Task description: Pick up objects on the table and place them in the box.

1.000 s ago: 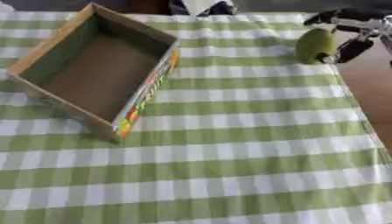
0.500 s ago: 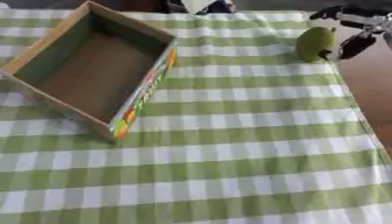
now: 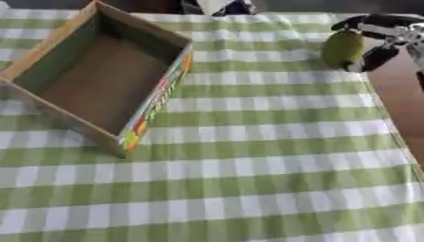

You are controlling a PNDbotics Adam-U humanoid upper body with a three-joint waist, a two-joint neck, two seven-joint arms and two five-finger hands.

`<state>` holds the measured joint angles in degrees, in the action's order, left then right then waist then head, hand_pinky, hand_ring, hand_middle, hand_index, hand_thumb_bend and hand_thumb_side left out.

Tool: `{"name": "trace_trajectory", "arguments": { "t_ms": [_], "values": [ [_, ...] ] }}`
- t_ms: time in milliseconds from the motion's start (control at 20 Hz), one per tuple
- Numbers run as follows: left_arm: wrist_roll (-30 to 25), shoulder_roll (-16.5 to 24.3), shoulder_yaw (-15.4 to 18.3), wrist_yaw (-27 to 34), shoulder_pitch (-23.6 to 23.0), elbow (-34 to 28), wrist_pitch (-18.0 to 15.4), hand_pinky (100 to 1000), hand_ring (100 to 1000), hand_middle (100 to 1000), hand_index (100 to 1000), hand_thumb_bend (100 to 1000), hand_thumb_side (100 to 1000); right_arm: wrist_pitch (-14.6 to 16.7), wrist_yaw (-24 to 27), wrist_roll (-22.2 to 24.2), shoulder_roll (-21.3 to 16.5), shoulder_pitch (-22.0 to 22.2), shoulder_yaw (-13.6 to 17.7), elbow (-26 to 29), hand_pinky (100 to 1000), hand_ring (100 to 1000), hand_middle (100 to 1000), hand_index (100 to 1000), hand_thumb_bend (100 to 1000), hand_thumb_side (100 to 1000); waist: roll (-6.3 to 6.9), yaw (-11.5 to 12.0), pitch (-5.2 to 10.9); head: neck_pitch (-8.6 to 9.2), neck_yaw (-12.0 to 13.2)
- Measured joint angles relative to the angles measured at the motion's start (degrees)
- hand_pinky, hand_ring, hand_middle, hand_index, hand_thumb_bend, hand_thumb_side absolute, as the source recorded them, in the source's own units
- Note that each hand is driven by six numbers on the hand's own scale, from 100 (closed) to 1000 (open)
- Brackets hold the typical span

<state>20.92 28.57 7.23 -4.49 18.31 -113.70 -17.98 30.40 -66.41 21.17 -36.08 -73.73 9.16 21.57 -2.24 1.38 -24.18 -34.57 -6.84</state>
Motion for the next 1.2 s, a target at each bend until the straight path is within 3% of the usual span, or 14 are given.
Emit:
{"name": "trace_trajectory", "arguments": {
  "t_ms": [150, 450, 500, 900, 1200],
  "values": [
    [-0.1, -0.2, 0.0, 0.0, 0.3, 0.0, -0.1, 660, 677, 614, 736, 100, 616, -1.0, -0.2, -1.8, 0.0, 0.2, 0.0, -0.1, 909, 944, 875, 991, 286, 100, 0.00, 0.3, -0.29, 0.40, -0.4],
    [-0.4, -0.4, -0.3, 0.0, 0.4, 0.0, -0.1, 660, 678, 614, 737, 100, 616, -2.2, -0.5, -6.3, 0.2, 0.2, 0.0, -0.3, 808, 835, 675, 804, 262, 100, 0.01, 0.3, -0.40, 0.44, -0.6],
    [-0.4, -0.4, -0.3, 0.0, 0.4, 0.0, 0.0, 660, 678, 614, 737, 100, 615, -2.3, -0.5, -7.1, 0.2, 0.2, 0.0, -0.2, 775, 802, 595, 713, 258, 100, 0.01, 0.3, -0.40, 0.42, -0.6],
    [-0.5, -0.4, -0.3, 0.0, 0.3, 0.0, 0.0, 660, 677, 614, 737, 100, 616, -0.4, -0.8, -14.4, 0.3, 0.1, -0.7, 1.2, 734, 716, 569, 562, 222, 100, -0.02, -0.3, -0.10, 0.06, -0.6],
    [-0.5, -0.4, -0.3, 0.0, -0.1, 0.0, 0.1, 659, 675, 611, 737, 100, 616, 1.7, -0.5, -17.3, 0.3, 0.1, -1.1, 2.1, 713, 685, 545, 519, 207, 100, -0.19, -0.5, 0.54, -0.19, -0.6]
  ]
}}
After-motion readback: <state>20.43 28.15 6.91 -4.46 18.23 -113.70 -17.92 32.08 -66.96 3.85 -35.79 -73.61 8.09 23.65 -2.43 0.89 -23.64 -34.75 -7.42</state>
